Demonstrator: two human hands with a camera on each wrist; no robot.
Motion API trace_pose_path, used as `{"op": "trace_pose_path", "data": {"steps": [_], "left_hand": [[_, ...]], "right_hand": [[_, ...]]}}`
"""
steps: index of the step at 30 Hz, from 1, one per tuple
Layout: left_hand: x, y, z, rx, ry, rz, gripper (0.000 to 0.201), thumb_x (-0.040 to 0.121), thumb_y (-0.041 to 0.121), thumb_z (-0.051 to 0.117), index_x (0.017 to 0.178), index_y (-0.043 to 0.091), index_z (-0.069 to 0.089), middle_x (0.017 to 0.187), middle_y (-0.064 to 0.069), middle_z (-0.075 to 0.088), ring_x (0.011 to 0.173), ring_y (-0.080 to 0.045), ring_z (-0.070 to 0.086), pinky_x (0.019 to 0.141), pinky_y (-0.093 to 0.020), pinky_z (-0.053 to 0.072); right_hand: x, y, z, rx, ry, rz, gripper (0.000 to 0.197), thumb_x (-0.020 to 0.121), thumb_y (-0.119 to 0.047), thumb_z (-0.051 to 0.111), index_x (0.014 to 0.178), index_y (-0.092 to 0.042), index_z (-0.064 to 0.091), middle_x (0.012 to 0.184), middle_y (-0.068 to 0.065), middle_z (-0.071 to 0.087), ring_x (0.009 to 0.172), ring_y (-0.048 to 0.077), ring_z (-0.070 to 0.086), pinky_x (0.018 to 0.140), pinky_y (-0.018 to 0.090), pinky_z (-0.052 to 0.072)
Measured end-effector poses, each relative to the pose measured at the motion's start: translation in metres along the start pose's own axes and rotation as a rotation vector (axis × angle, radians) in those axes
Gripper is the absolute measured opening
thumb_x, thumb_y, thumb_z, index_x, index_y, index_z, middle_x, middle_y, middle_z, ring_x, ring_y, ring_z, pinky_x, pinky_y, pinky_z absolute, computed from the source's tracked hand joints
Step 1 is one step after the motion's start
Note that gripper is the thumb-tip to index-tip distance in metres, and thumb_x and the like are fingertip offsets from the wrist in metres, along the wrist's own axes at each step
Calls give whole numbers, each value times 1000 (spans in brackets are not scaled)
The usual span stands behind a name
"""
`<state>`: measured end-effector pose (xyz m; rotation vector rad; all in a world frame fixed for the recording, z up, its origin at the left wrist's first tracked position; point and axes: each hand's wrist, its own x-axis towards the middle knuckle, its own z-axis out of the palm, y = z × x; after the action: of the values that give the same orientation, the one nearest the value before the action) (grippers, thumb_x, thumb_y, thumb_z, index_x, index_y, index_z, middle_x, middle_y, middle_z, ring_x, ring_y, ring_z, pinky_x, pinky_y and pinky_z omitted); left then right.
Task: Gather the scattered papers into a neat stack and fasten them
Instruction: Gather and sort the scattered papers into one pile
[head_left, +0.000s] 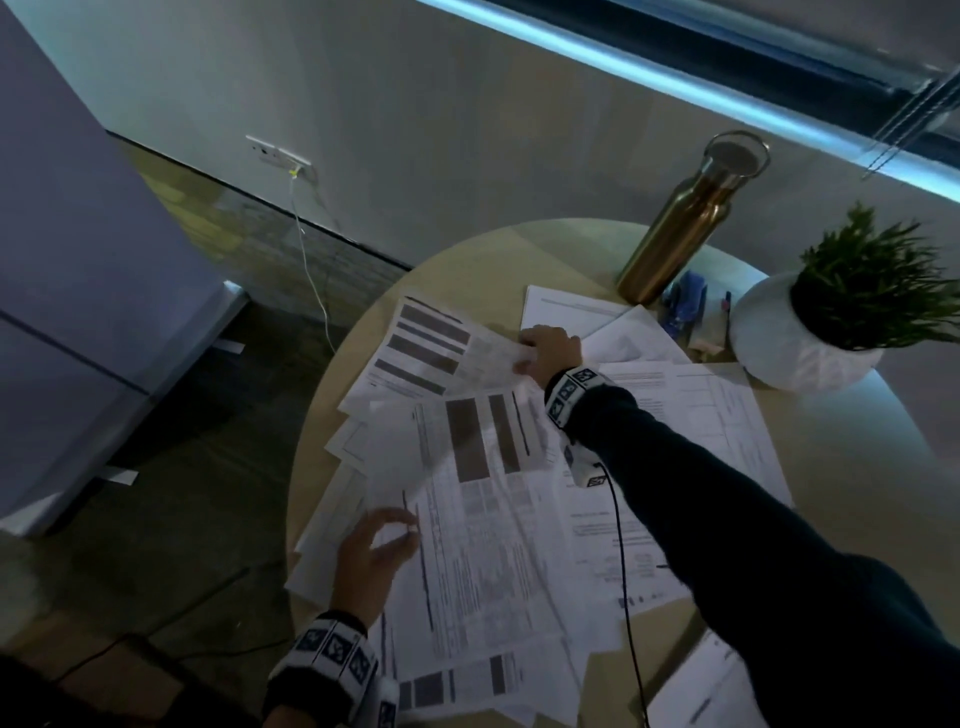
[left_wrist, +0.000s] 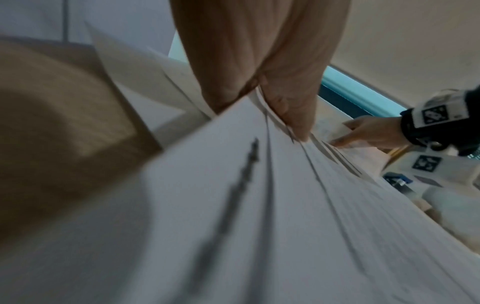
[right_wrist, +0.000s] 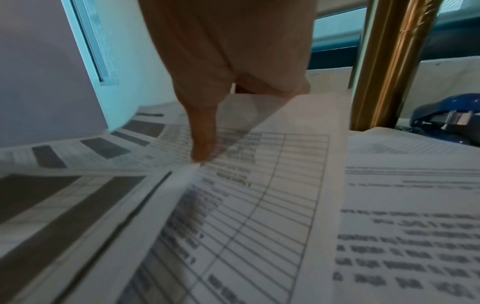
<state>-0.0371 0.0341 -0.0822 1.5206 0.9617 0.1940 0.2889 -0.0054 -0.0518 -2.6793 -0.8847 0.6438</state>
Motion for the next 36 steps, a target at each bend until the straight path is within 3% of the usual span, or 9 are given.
{"op": "trace_pose_path", "data": {"steps": [2, 9, 13, 16, 20, 24, 30, 32, 36], "left_hand": [[-2, 1, -2, -27, 74, 9, 30, 76, -4, 68, 84, 23, 58, 95, 2, 61, 88, -13, 59, 62, -14, 46], [-13, 17, -10, -37, 153, -42, 95, 72, 1, 75, 143, 21, 15, 129, 5, 33, 114, -16, 37, 89, -39, 36], [-8, 29, 16, -164, 8, -127, 58, 82, 4, 66, 133, 13, 42, 125, -4, 52, 111, -20, 50, 91, -36, 41], [-2, 24, 34, 54, -84, -64, 38, 83, 21, 66, 118, 14, 56, 122, -14, 54, 111, -26, 53, 98, -44, 44], [-4, 14, 53, 300, -146, -51, 54, 82, 32, 55, 128, 5, 47, 136, -22, 38, 125, -39, 38, 108, -50, 33], [-26, 50, 58, 155, -144, 47, 50, 97, 22, 44, 142, 6, 29, 146, -9, 33, 137, -29, 31, 106, -24, 21], [-45, 94, 39, -69, -6, 300, 61, 90, 32, 54, 140, 24, 20, 145, 8, 38, 132, -19, 39, 106, -21, 38], [-47, 99, 45, -141, -34, 276, 75, 87, 8, 60, 137, 31, 8, 126, 33, 26, 120, -3, 37, 86, 4, 36], [-39, 84, 55, -139, -5, 231, 82, 85, 7, 62, 146, 21, 10, 138, 22, 24, 123, 2, 36, 87, 7, 31]], "right_hand": [[-13, 7, -6, 143, 67, 1, 11, 80, -4, 55, 80, -15, 58, 88, 12, 62, 88, 31, 60, 74, 38, 49], [-122, 55, -5, 264, -5, 199, 23, 88, -7, 53, 108, 4, 60, 111, 26, 63, 106, 40, 58, 87, 42, 43], [-203, 62, 31, 722, 3, 344, 11, 82, -13, 53, 84, -10, 64, 83, 15, 66, 79, 28, 61, 76, 47, 53], [-245, 54, 48, 1051, 25, 490, 22, 92, -18, 49, 80, -16, 67, 77, 1, 70, 78, 24, 64, 63, 24, 55], [-264, 58, 63, 1093, 102, 441, 35, 88, -34, 60, 110, -7, 60, 106, 9, 67, 99, 25, 63, 84, 39, 52], [-269, 53, 55, 844, 270, 246, 19, 80, 0, 65, 97, 2, 59, 93, 13, 66, 87, 23, 60, 75, 32, 46], [-282, 34, 21, 1080, 590, -13, 37, 86, -4, 62, 121, -13, 53, 116, -7, 62, 112, 12, 58, 92, 24, 51], [-282, 29, 25, 1089, 586, 17, 44, 88, -4, 59, 130, -12, 45, 122, -14, 56, 115, 6, 54, 96, 19, 47], [-274, 24, 31, 1097, 406, 34, 42, 96, -9, 46, 132, -24, 33, 118, -24, 48, 102, -26, 47, 85, -1, 40]]}}
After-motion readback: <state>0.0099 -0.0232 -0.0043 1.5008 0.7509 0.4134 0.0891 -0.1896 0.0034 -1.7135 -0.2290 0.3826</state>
